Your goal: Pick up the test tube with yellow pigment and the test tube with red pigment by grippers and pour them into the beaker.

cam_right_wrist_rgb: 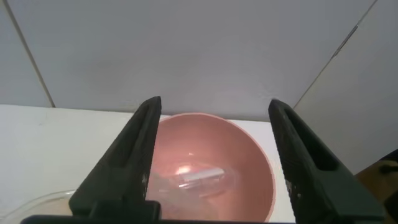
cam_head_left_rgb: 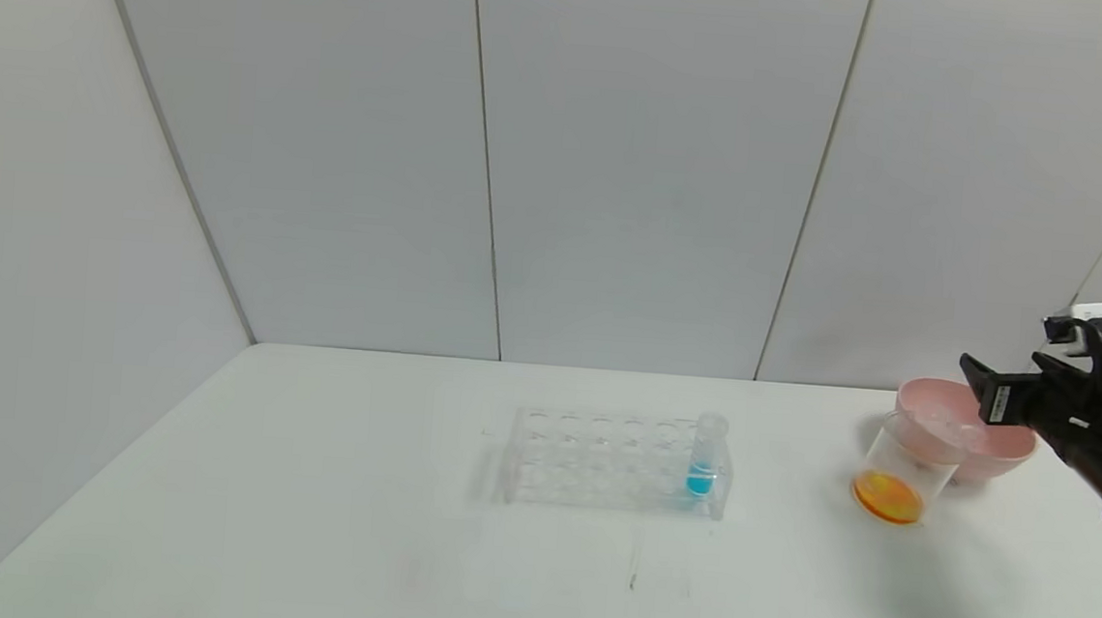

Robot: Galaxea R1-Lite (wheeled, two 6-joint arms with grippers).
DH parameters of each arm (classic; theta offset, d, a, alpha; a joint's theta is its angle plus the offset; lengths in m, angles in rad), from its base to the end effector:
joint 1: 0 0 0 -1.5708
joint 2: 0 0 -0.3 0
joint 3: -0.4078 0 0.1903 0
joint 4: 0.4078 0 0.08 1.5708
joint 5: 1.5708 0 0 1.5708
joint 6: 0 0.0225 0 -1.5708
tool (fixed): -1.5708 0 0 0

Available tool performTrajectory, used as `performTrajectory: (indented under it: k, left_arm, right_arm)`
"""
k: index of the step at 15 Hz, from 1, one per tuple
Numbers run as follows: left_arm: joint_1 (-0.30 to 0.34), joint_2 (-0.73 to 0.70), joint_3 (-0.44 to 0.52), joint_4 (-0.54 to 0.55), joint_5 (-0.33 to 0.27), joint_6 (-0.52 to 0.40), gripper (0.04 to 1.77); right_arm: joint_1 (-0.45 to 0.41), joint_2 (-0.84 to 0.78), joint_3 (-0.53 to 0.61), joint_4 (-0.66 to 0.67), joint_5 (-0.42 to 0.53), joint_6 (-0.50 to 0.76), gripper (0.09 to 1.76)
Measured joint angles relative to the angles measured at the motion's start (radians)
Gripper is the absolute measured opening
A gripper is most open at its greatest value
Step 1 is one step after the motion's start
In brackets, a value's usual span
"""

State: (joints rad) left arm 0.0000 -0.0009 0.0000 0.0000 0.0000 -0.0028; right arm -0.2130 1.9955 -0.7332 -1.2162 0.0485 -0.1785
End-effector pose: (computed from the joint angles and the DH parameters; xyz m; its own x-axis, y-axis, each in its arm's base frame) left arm -0.0229 0.0000 0.0755 1.0000 0.0000 0.0009 0.0000 1.0000 -0.0028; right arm 0.3432 -0.0731 0.1251 0.9855 -0.1635 -0.0460 0.1532 0.9725 -0.1752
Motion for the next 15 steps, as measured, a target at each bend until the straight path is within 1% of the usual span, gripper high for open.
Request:
performTrajectory:
  k: [2, 4, 5, 7, 8, 11, 13, 15]
  left_arm:
    - [0.000, 0.000, 0.000, 0.000, 0.000, 0.000, 1.76]
    - [0.000, 0.000, 0.000, 0.000, 0.000, 0.000, 1.76]
    - [0.000, 0.000, 0.000, 0.000, 0.000, 0.000, 1.76]
    - [0.000, 0.000, 0.000, 0.000, 0.000, 0.000, 1.76]
    - [0.000, 0.000, 0.000, 0.000, 0.000, 0.000, 1.76]
    - [0.000, 0.000, 0.000, 0.000, 0.000, 0.000, 1.76]
    - [0.000, 0.000, 0.000, 0.000, 0.000, 0.000, 1.76]
    - [0.000, 0.000, 0.000, 0.000, 0.000, 0.000, 1.76]
  right_arm:
    - [0.001, -0.053, -0.009, 0.003, 0.001, 0.037, 1.35]
    - [0.001, -0.151, -0.013, 0.027, 0.000, 0.078, 1.43]
    - [0.000, -0.220, -0.014, 0.055, -0.002, 0.094, 1.46]
    - [0.001, -0.408, -0.016, 0.173, -0.004, 0.122, 1.52]
    - [0.002, -0.517, -0.017, 0.265, -0.005, 0.136, 1.54]
    - [0.025, -0.911, -0.019, 0.638, -0.018, 0.180, 1.59]
    - [0.077, -1.180, -0.010, 0.867, -0.077, 0.210, 1.62]
    - [0.137, -1.423, 0.042, 1.055, -0.154, 0.231, 1.64]
